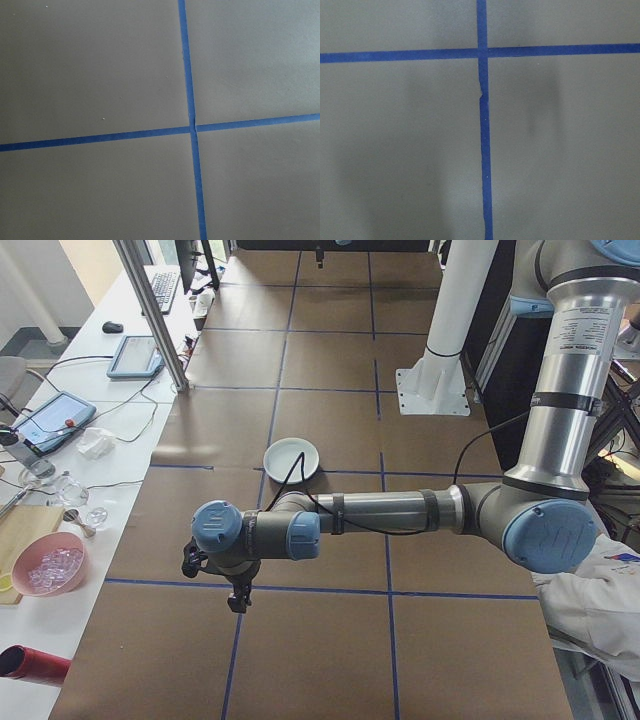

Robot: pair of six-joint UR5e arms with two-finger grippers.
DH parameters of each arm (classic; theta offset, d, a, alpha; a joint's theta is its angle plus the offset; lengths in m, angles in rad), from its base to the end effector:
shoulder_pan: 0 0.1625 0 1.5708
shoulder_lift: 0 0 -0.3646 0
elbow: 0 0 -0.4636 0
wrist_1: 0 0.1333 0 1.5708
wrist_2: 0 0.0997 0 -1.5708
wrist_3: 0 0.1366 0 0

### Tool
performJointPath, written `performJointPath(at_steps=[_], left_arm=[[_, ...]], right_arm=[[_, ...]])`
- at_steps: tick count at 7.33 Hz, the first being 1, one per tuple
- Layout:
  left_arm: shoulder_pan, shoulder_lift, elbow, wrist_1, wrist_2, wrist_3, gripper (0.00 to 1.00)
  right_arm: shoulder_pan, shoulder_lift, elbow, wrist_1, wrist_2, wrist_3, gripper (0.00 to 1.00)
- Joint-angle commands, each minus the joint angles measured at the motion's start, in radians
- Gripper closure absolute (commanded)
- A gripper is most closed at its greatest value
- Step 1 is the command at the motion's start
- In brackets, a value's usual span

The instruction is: Stack plate in center

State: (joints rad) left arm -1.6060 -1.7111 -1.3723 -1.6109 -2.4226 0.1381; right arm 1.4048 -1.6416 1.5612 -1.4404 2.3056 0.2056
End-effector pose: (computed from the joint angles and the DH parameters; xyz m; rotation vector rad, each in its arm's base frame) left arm -0.0520 -0.6104 0.6422 0.0568 0.8504 0.0889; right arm -0.0482 -0.5404 0.6597 -0.0888 -0.7308 0.0194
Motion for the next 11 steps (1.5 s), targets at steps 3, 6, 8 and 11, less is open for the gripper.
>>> performJointPath(at_steps=[3, 6, 8, 11], left_arm=[[-0.035, 0.001, -0.001, -0.003, 0.000, 0.000, 0.00], [-0.035, 0.001, -0.002, -0.003, 0.000, 0.000, 0.00], [-0.035, 0.001, -0.002, -0.003, 0.005, 0.000, 0.00], [-0.037, 0.005, -0.021, -0.003, 0.025, -0.006, 0.00]], right_arm=[[0.000, -0.001, 0.000, 0.000, 0.000, 0.000, 0.00], [0.000, -0.001, 0.000, 0.000, 0.000, 0.000, 0.00], [0.000, -0.001, 0.000, 0.000, 0.000, 0.000, 0.00], [0.000, -0.001, 0.000, 0.000, 0.000, 0.000, 0.00]])
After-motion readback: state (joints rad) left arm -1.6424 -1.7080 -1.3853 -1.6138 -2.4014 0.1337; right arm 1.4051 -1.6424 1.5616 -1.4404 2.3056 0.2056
